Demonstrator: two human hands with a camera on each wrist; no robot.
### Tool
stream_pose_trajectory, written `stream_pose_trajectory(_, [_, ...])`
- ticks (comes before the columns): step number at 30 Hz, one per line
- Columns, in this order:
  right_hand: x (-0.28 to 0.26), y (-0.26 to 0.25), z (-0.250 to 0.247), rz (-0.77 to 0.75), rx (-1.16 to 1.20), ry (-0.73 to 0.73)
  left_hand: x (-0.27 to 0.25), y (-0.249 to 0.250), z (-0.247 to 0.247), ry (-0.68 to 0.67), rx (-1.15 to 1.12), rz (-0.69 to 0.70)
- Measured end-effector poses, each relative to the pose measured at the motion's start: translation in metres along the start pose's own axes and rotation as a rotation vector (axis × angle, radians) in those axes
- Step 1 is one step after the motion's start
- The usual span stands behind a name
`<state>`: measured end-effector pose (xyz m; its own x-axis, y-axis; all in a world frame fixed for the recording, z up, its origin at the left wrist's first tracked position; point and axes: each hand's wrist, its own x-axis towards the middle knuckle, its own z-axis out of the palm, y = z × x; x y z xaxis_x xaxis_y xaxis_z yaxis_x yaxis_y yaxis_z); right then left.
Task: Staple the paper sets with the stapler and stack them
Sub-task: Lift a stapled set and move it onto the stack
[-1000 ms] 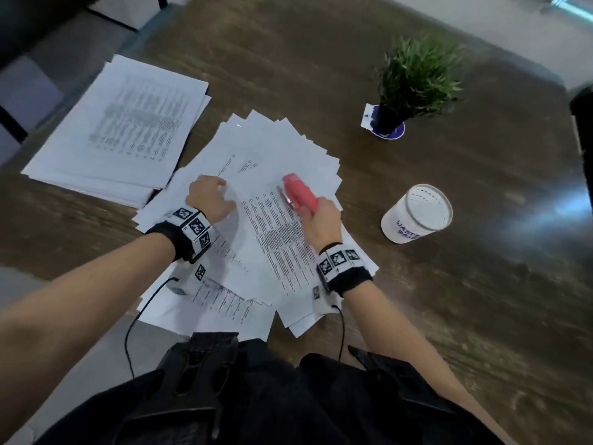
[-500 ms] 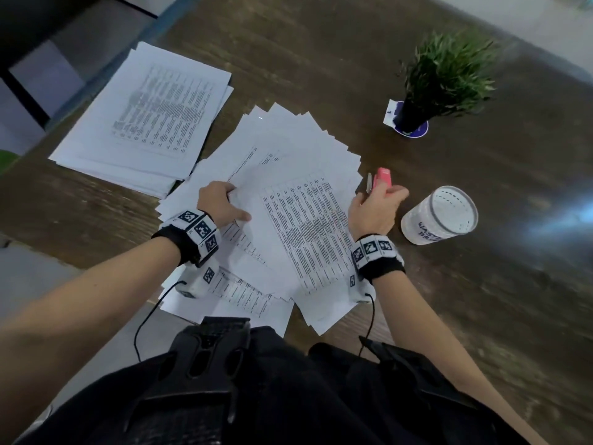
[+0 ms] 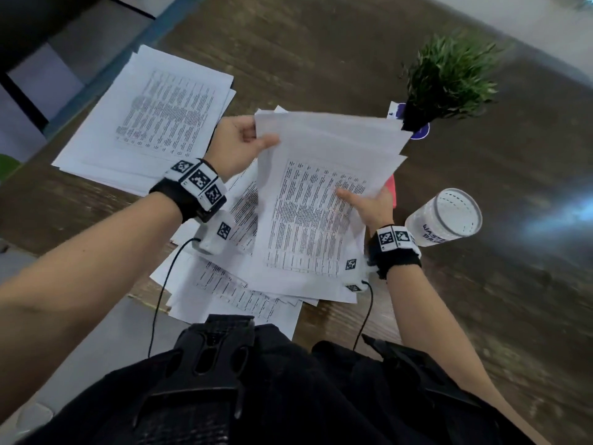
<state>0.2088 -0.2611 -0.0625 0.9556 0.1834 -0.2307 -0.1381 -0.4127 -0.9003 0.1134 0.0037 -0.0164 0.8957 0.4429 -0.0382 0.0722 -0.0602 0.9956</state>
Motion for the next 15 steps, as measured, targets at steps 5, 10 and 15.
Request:
stream_pose_trajectory(5, [-0.008,-0.027,-0.010,-0.055,0.284,0.019,0.003,0.005,0.014,-0.083,-0.064,-0.127])
stream_pose_trajectory(10, [-0.023,-0.082,-0.026,-0.245,0.415,0.015,0.009,0.030,0.029,-0.108,-0.013,0.001])
stream_pose_trajectory(15, [-0.030,-0.121,-0.026,-0.422,0.404,0.013,0.015,0.085,0.037,-0.034,-0.075,0.229])
